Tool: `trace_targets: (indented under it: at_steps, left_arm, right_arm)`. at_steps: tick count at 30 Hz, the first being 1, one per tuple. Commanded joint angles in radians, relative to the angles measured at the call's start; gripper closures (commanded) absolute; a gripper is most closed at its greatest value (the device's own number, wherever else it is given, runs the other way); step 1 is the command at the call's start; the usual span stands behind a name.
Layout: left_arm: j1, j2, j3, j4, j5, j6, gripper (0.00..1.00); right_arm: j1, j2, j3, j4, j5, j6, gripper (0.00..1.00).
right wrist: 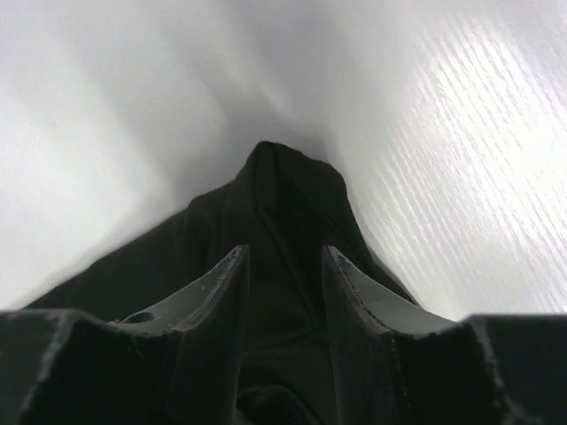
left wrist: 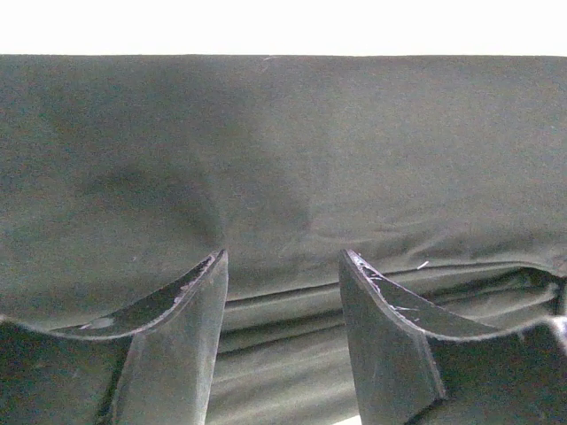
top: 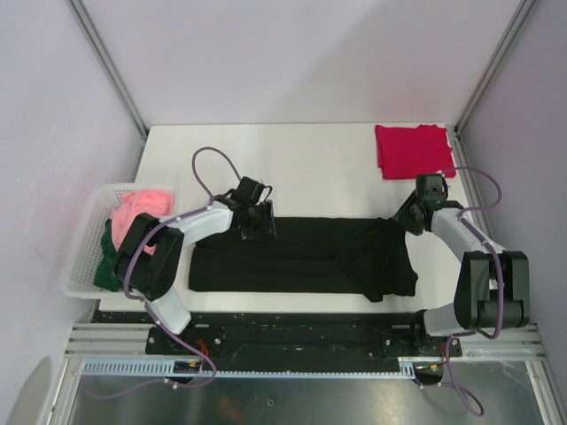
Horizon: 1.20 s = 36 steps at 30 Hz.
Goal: Fold and stack the t-shirts
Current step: Fold the other side of the tshirt into a rectangle
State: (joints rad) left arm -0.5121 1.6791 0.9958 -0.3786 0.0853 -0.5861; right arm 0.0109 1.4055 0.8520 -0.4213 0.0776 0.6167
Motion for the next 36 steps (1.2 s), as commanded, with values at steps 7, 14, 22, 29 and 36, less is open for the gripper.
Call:
trace_targets:
  at_steps: [7, 14, 22, 29, 36]
  left_arm:
    - [0.004, 0.080, 0.034, 0.019, -0.033, -0.077, 0.43]
    - [0.008, 0.103, 0.026, 0.011, -0.049, -0.091, 0.44]
    - [0.013, 0.109, 0.016, 0.006, -0.063, -0.102, 0.44]
    - [0.016, 0.103, 0.023, 0.003, -0.060, -0.085, 0.44]
    - [-0.015, 0.003, 0.080, -0.013, -0.058, 0.012, 0.40]
  right_arm:
    - [-0.004, 0.127, 0.052, 0.167, -0.046, 0.001, 0.65]
    - [-0.047, 0.131, 0.052, 0.145, -0.010, -0.002, 0.77]
    - [-0.085, 0.050, 0.056, 0.095, 0.018, -0.012, 0.93]
    - [-0.088, 0.072, 0.058, 0.044, 0.023, -0.023, 0.83]
    - [-0.076, -0.020, 0.058, -0.045, -0.014, -0.037, 0.62]
